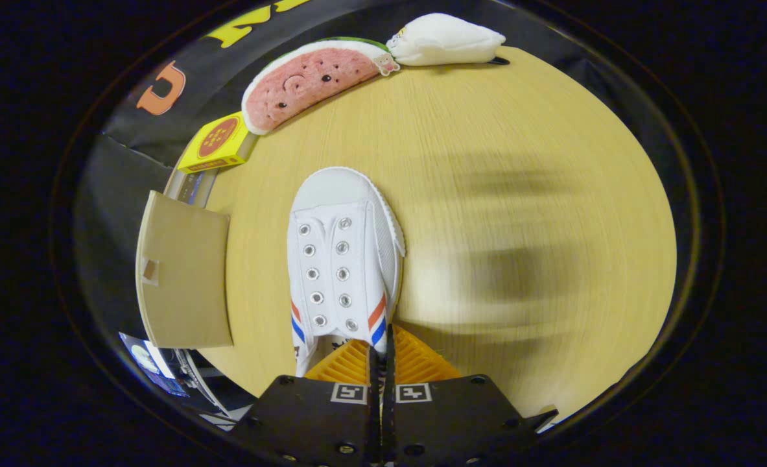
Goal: Open the storage box then place both shoes into the box .Put the left shoe in first, then the right shoe, with the right side of both shoes facing outward in a uniform manner.
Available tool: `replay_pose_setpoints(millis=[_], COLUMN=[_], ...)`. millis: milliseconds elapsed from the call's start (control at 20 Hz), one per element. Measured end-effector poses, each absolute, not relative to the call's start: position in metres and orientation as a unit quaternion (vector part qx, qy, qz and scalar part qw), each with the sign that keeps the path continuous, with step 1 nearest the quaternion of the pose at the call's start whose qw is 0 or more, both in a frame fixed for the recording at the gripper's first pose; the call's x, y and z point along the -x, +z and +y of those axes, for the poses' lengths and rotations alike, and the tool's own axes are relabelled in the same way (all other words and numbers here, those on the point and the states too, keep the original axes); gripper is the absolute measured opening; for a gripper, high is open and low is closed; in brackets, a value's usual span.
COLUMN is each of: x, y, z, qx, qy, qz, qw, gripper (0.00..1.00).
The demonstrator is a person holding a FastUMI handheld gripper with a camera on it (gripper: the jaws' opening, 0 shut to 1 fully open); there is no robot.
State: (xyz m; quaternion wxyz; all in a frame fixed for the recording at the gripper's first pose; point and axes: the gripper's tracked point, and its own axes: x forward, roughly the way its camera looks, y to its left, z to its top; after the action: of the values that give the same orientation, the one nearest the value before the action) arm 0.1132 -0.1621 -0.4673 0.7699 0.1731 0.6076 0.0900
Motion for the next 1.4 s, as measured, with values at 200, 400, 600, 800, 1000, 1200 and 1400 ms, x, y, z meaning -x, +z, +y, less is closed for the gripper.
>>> replay_pose_setpoints(millis=[200, 400, 600, 800, 1000, 1200, 1400], x=[-0.109, -0.099, -0.092, -0.087, -0.087, -0.085, -0.081], y=[-0.458, -0.438, -0.388, -0.332, -0.28, -0.253, -0.251], z=[-0.159, -0.165, -0.164, -0.142, -0.107, -0.035, 0.056], qx=[-0.23, -0.254, -0.256, -0.225, -0.191, -0.167, -0.141], qy=[0.112, 0.124, 0.133, 0.136, 0.145, 0.157, 0.159], qz=[0.59, 0.563, 0.531, 0.51, 0.496, 0.498, 0.507], qw=[0.766, 0.777, 0.797, 0.819, 0.834, 0.836, 0.836], gripper=[0.01, 0.01, 0.01, 0.01, 0.01, 0.01, 0.01])
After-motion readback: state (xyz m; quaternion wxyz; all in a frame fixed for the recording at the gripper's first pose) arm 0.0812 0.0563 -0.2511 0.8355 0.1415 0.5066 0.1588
